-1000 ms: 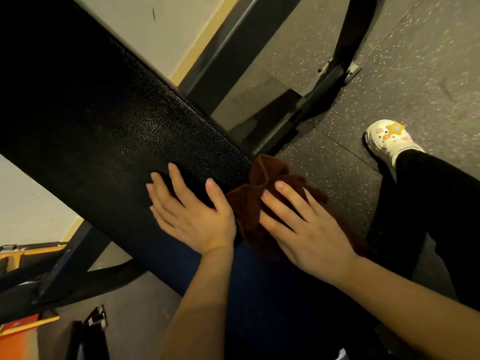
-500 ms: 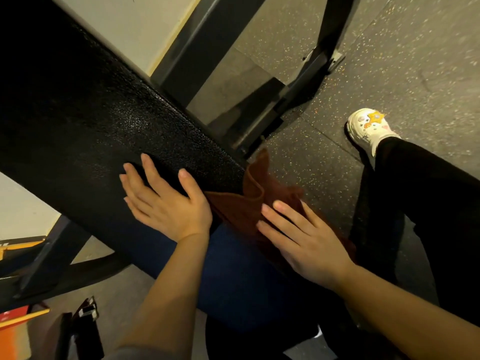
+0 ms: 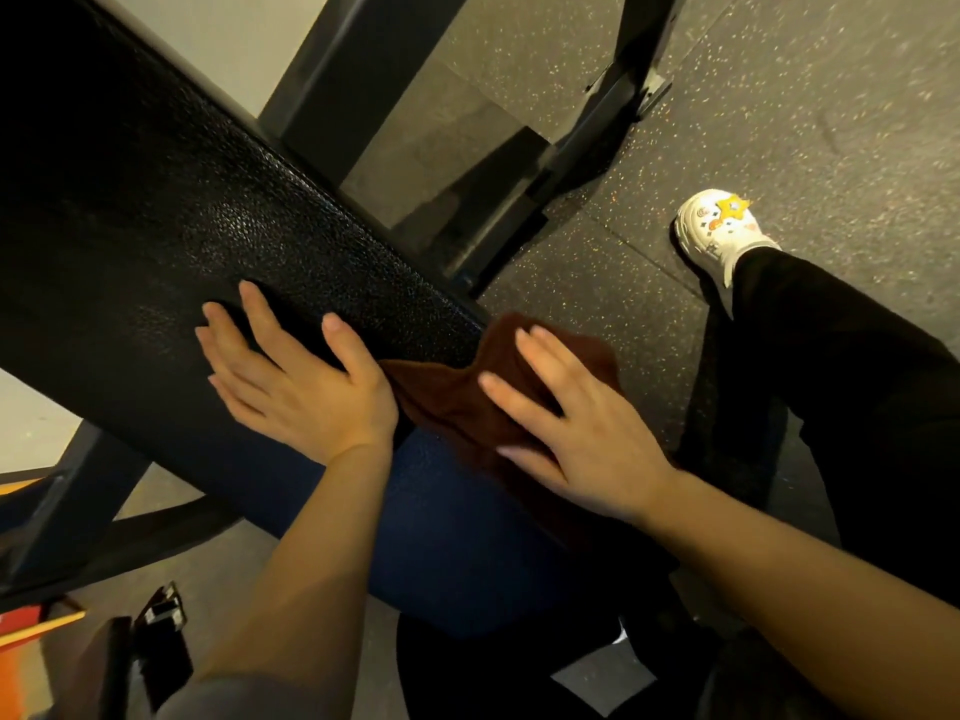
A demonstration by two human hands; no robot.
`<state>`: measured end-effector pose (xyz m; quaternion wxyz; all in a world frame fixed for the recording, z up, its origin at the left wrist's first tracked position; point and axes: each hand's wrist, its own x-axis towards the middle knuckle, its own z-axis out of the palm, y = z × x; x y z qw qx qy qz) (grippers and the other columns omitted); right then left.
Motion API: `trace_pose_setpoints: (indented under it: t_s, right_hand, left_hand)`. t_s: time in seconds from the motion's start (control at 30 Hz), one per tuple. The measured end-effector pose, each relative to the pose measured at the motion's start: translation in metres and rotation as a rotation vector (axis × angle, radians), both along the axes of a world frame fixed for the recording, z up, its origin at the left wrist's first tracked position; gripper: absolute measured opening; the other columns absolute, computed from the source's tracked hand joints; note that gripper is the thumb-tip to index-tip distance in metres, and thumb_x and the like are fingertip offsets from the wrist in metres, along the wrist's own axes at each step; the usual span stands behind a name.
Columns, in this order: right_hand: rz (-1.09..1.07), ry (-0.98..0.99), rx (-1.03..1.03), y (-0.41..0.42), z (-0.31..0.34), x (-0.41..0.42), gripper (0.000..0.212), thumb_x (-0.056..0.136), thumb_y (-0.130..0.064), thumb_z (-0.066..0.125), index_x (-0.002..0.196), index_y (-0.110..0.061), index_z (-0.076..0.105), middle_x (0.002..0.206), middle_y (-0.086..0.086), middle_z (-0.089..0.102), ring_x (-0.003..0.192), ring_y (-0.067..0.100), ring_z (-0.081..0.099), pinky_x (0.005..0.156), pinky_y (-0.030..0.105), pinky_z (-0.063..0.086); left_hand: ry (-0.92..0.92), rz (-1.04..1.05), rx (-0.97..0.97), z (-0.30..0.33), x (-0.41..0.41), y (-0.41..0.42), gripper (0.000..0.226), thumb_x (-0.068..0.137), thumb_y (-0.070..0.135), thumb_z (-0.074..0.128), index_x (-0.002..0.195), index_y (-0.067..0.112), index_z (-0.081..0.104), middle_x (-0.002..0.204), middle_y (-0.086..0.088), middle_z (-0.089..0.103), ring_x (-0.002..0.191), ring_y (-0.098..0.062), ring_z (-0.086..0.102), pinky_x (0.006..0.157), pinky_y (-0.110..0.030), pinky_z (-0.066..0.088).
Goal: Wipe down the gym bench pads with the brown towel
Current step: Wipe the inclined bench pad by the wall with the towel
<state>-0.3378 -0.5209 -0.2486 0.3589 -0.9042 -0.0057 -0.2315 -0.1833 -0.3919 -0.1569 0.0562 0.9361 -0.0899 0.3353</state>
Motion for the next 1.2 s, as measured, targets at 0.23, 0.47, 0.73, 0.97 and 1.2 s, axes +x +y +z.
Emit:
trace_pose_setpoints:
  t_s: [0.23,0.47,0.73,0.97,1.2]
  right_hand:
    - [-0.094,-0.023,-0.004,0.01,0.002,-0.002,0.049,0.104,-0.033,0.046,0.149,-0.019,0.033,0.155,0.018,0.03,0.143,0.034,0.034,0.112,0.043,0.039]
    - [-0.035,0.064,-0.082,-0.002,-0.044,-0.071,0.049,0.102,-0.037,0.044,0.148,-0.023,0.035,0.152,0.017,0.031,0.132,0.037,0.045,0.1,0.04,0.047]
    - [0.012,0.198,-0.069,0.0,-0.052,-0.1,0.052,0.098,-0.032,0.045,0.147,-0.022,0.034,0.154,0.021,0.025,0.14,0.04,0.034,0.104,0.046,0.041]
    - [-0.174,0.061,0.003,0.031,-0.003,-0.036,0.037,0.1,-0.026,0.047,0.137,-0.027,0.044,0.152,0.011,0.029,0.137,0.041,0.036,0.108,0.055,0.036]
    - [-0.261,0.221,-0.007,0.042,-0.018,-0.068,0.053,0.097,-0.044,0.046,0.147,-0.031,0.035,0.154,0.005,0.029,0.137,0.04,0.034,0.098,0.063,0.041]
  left_hand:
    - [0.048,-0.031,0.009,0.003,-0.004,0.004,0.078,0.095,0.065,0.033,0.15,0.009,0.037,0.156,-0.02,0.032,0.146,-0.038,0.026,0.118,-0.053,0.018]
    - [0.078,0.0,0.007,0.008,-0.005,0.0,0.08,0.095,0.067,0.029,0.152,0.011,0.034,0.158,-0.019,0.029,0.148,-0.038,0.022,0.119,-0.053,0.015]
    - [0.091,0.017,0.004,0.007,-0.008,-0.002,0.081,0.095,0.068,0.029,0.153,0.011,0.032,0.159,-0.018,0.026,0.149,-0.036,0.02,0.12,-0.051,0.011]
    - [0.065,0.021,0.011,0.005,-0.008,-0.003,0.077,0.096,0.063,0.031,0.152,0.01,0.034,0.158,-0.018,0.028,0.148,-0.036,0.022,0.119,-0.051,0.013]
    - [0.074,0.023,0.013,0.007,-0.008,-0.002,0.076,0.096,0.061,0.032,0.152,0.01,0.033,0.159,-0.019,0.026,0.149,-0.036,0.02,0.119,-0.05,0.011]
